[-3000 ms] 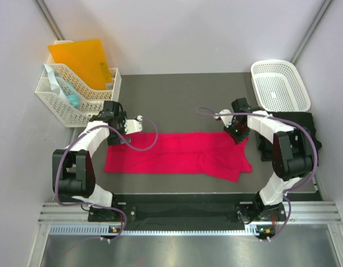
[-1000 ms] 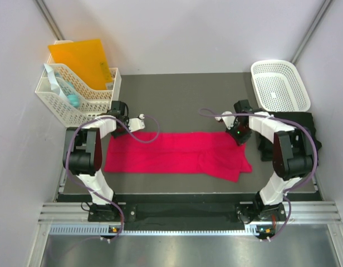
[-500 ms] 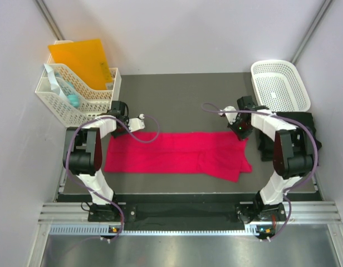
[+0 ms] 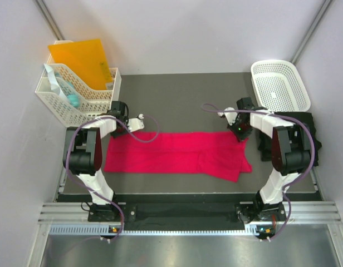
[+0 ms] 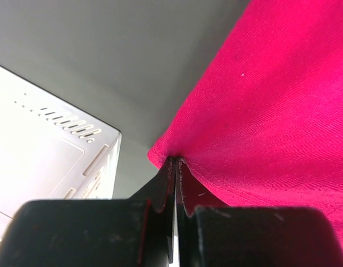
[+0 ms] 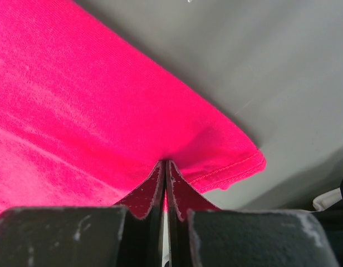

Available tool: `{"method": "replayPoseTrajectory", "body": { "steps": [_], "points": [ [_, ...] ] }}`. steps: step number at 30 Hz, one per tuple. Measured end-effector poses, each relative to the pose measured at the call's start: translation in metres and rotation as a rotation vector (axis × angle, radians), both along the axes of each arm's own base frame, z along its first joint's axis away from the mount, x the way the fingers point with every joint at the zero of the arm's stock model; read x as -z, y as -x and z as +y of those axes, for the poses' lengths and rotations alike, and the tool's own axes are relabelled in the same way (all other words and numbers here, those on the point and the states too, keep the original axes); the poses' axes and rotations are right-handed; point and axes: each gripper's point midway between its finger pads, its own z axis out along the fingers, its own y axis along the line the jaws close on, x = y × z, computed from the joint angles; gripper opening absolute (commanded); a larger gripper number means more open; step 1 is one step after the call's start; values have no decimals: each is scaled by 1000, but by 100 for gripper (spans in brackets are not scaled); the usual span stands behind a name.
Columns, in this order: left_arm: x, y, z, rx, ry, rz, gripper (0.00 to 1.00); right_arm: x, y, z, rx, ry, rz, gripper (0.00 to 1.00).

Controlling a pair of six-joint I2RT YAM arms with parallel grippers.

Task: Fold and stack the t-shirts
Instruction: Fold the tshirt

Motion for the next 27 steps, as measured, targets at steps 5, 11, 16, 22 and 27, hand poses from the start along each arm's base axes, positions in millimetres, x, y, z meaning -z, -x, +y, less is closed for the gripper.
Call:
{"method": "replayPoseTrajectory", "body": {
  "steps": [5,11,16,22,27],
  "points": [
    [-13,-10,0,-27,15,-49,99,-1,0,0,10,-13,1,0],
    [-42,-2,-8,-47,92,-88,99,-1,-2,0,14,-12,27,0],
    [-82,0,-13,-31,121,-163,99,0,-5,1,19,-5,67,0],
    [-137,1,-24,11,176,-297,99,1,-11,0,23,16,141,0],
    [-173,9,-38,62,201,-387,99,1,-15,0,20,37,197,0]
  ]
}}
